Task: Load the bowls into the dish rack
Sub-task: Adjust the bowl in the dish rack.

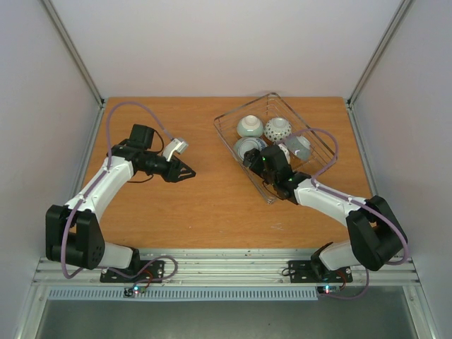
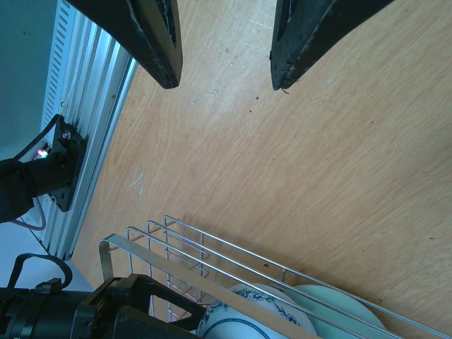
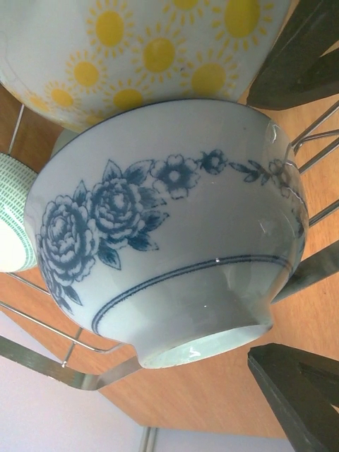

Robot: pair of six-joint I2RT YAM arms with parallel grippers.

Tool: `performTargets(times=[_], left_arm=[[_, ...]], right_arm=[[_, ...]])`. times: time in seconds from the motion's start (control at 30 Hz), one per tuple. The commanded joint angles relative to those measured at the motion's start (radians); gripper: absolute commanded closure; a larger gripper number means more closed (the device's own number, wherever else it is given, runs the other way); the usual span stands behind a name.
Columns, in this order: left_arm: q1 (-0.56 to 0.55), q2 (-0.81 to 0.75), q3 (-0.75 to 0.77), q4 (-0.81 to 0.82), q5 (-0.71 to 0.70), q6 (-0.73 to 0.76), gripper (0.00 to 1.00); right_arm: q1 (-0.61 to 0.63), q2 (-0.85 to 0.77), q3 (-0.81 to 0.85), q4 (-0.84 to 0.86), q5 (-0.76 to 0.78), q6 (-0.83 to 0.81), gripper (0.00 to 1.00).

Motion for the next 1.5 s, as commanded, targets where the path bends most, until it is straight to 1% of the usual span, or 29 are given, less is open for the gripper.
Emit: performTargets(times=[0.0,0.23,0.43,0.73,0.87,1.07,1.27,1.47], left_arm=[[0.0,-0.001,0.003,0.031,0.01,0.009,0.64],[0.0,0.001,0.004,0.032,0.01,0.008,0.64],[0.0,-0.002,0.005,0.029,0.007,0.008,0.64],[0.0,-0.001,0.004,0.029,0.009,0.01,0.64],[0.0,-0.001,0.005,0.03,0.01,0.008,0.64],[0.0,-0.001,0.005,0.029,0.01,0.007,0.64],[0.0,0.0,0.005,0.03,0.007,0.007,0.64],[0.0,0.001,0.006,0.029,0.007,0.006,0.64]], right_arm=[[0.002,0.018,-0.001,-0.012,0.09,0.04,0.09],[0.002,0.047,-0.006,0.03,0.065,0.039,0.18],[0.002,0.054,-0.022,0.084,0.033,0.027,0.34],[0.002,0.012,-0.049,0.089,0.032,0.012,0.55],[0.002,-0.011,-0.063,0.083,0.037,0.006,0.6],[0.002,-0.041,-0.083,0.088,0.027,-0.007,0.64],[0.003,-0.101,-0.08,0.062,0.032,-0.043,0.65],[0.004,-0.171,-0.057,-0.008,0.041,-0.094,0.65]])
